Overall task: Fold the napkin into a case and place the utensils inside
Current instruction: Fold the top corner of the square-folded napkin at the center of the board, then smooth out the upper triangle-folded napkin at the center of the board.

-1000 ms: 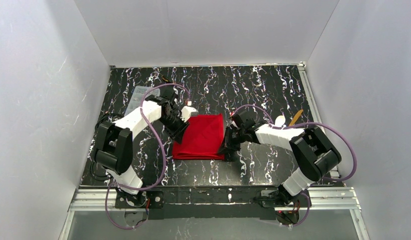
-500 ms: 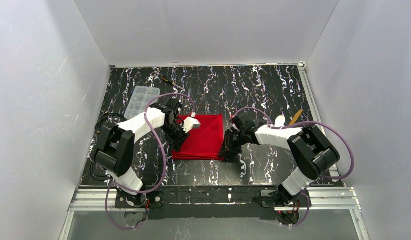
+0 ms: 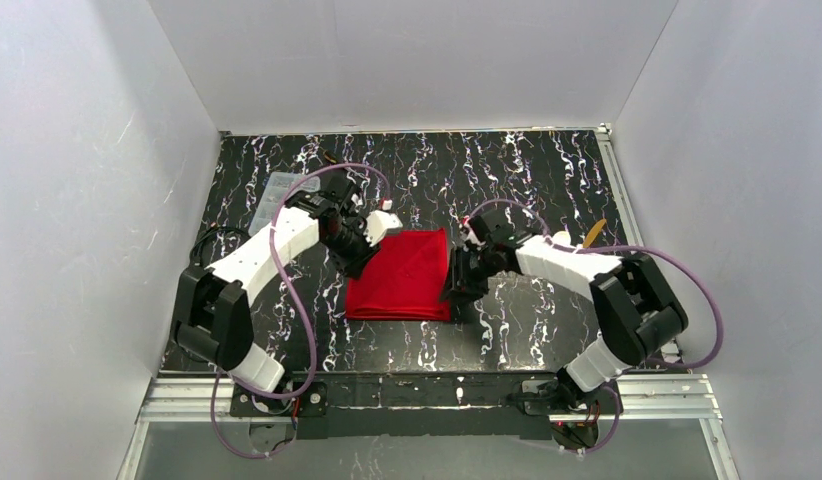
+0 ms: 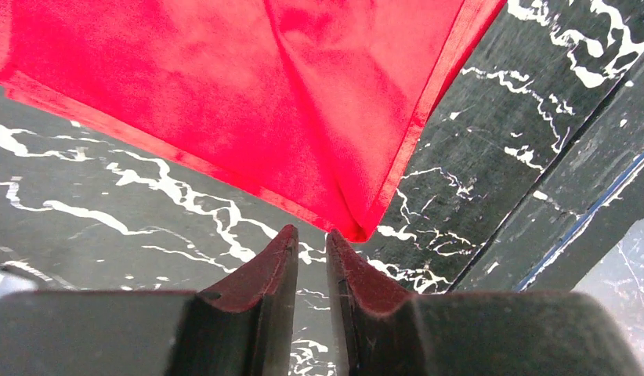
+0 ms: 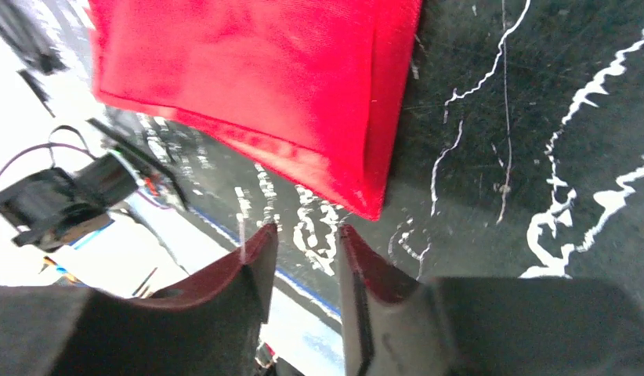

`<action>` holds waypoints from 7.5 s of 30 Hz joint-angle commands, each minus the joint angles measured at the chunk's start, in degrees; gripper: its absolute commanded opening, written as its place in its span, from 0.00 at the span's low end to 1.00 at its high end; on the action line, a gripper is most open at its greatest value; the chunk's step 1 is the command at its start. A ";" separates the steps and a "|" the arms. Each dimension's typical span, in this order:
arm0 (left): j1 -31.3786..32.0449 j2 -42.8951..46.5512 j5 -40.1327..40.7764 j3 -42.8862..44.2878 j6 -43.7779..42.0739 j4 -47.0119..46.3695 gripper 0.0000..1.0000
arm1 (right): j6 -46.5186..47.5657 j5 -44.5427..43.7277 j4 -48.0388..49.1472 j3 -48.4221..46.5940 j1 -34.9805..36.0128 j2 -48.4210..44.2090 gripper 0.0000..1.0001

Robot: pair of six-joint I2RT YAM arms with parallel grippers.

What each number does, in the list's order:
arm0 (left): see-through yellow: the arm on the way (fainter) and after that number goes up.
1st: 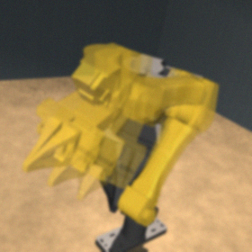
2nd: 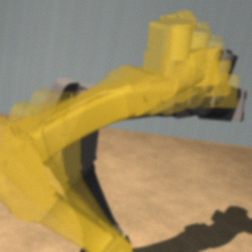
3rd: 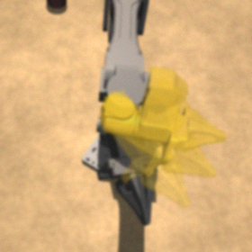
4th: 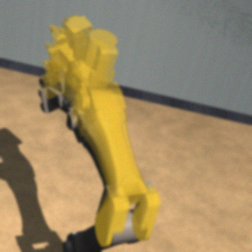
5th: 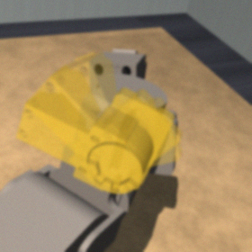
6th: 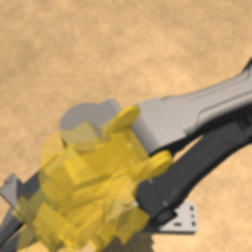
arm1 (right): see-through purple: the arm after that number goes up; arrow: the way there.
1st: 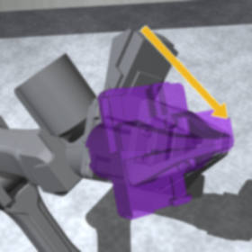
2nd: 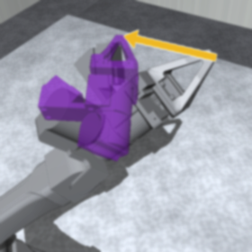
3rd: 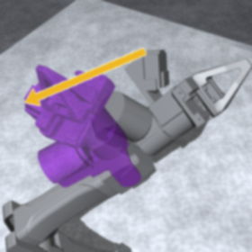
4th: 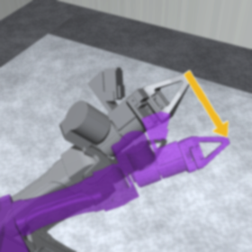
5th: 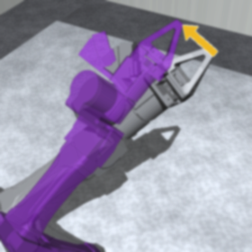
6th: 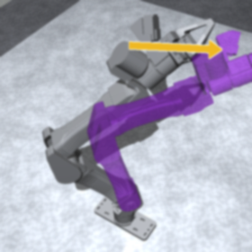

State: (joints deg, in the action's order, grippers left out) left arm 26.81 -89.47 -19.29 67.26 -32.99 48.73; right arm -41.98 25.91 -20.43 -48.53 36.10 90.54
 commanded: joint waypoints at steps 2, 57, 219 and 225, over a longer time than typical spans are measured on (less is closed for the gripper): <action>0.09 2.62 -3.45 4.35 0.63 3.89 0.19 | 3.31 3.50 -6.79 -8.06 -3.28 -5.97 0.38; 5.89 2.81 3.73 -26.59 -6.99 -21.28 0.14 | -13.33 10.32 30.71 -18.79 -13.37 27.65 0.46; 6.03 15.85 9.87 -30.32 -0.24 -19.28 0.19 | -12.81 2.30 30.90 -11.51 -9.54 27.26 0.26; 8.85 19.81 14.93 -33.84 -5.14 -20.02 0.20 | -14.10 3.04 32.56 -11.22 -9.54 27.57 0.26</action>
State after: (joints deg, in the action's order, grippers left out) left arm 33.69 -72.38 -7.94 35.77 -34.59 26.22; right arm -56.12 30.87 12.12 -60.95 27.16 115.72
